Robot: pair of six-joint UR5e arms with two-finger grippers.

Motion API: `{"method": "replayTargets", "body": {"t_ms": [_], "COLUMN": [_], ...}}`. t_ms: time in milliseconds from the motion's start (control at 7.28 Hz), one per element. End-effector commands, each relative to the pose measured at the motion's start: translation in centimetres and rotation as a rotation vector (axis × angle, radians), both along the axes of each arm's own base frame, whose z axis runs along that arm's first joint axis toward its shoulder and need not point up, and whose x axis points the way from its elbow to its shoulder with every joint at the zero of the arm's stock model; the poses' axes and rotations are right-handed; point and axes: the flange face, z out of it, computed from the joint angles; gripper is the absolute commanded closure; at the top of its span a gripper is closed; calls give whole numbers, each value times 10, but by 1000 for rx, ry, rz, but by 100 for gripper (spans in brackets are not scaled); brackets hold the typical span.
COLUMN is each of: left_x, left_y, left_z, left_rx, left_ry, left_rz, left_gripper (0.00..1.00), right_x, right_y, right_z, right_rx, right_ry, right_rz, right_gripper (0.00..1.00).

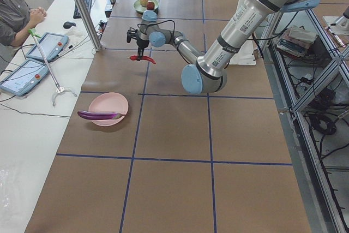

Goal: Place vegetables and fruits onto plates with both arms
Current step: 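Carry the chili pepper to the pink plate and release it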

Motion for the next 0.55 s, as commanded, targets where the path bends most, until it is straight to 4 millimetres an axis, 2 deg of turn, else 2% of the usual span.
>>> {"method": "replayTargets", "body": {"t_ms": [0, 137, 275, 412], "left_x": [-98, -118, -121, -113], "left_y": [-77, -98, -110, -121], "left_z": [109, 158, 191, 187], "left_rx": [-200, -187, -185, -193], "left_ry": [-70, -107, -151, -160], "left_rz": [-114, -95, -54, -49], "left_gripper": [93, 93, 89, 63], "right_x": [-10, -10, -11, -12], "right_y": [3, 3, 3, 4], "right_z": [1, 0, 1, -1], "right_rx": [-1, 1, 0, 4], "right_ry": [0, 1, 1, 0], "right_rz": [-15, -16, -18, -19], "right_gripper": [0, 0, 0, 0]}}
